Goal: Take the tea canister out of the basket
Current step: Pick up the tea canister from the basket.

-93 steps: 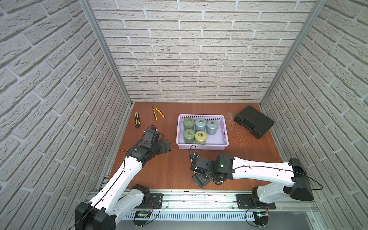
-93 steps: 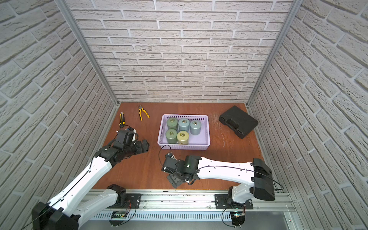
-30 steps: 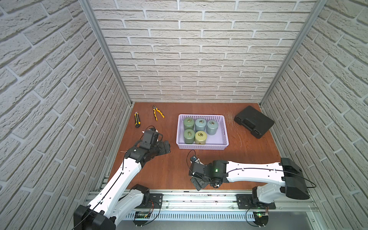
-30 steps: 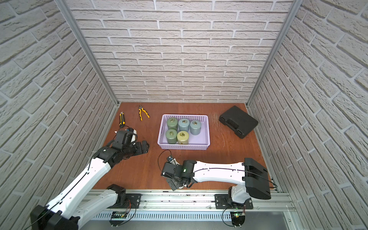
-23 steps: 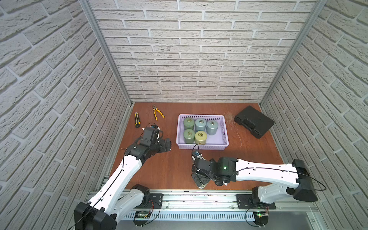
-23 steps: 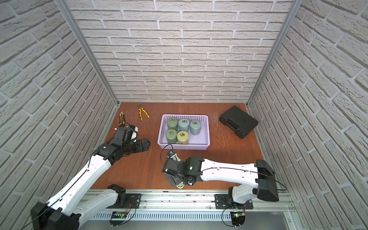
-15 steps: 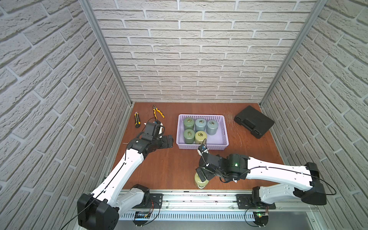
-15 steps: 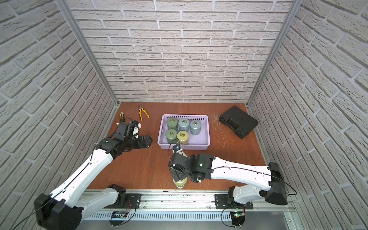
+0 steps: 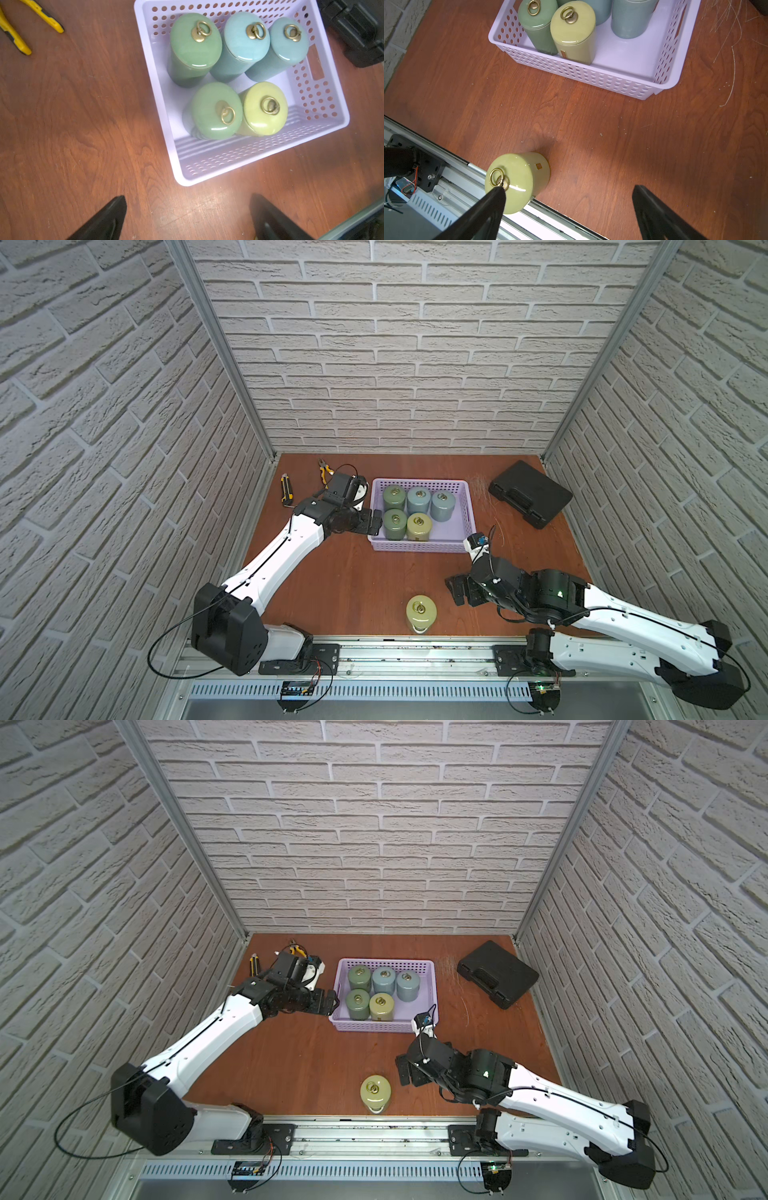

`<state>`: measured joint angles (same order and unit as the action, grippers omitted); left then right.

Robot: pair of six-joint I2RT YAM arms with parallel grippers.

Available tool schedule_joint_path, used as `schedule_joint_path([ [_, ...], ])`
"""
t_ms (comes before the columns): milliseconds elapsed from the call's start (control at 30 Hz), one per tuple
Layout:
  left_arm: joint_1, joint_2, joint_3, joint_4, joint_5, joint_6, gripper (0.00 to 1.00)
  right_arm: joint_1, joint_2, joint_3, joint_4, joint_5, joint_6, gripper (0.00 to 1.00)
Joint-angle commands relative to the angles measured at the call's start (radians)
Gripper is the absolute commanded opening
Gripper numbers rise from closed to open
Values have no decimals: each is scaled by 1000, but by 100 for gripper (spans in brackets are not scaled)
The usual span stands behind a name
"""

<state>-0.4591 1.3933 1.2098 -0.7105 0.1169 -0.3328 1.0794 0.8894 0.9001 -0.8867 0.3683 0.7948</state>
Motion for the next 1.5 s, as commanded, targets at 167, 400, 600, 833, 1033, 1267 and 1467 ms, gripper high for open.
schedule_joint_path([
  [167, -37, 182, 180, -114, 16, 179, 98, -5, -26, -29, -6, 76, 67, 100],
  [400, -67, 290, 275, -179, -16, 269, 98, -6, -20, -36, -13, 111, 83, 100],
  [600, -113, 359, 324, -208, -57, 314, 98, -7, -10, -38, -11, 121, 74, 100],
  [833, -142, 424, 364, -205, -95, 317, 98, -7, -31, -55, -5, 146, 73, 100],
  [1033, -145, 473, 392, -198, -117, 319, 98, -6, -53, -63, -8, 154, 73, 100],
  [1267, -147, 526, 421, -201, -115, 333, 98, -6, -60, -64, -21, 158, 84, 100],
  [1467, -148, 556, 435, -199, -109, 341, 96, -6, -66, -62, -29, 164, 87, 100],
])
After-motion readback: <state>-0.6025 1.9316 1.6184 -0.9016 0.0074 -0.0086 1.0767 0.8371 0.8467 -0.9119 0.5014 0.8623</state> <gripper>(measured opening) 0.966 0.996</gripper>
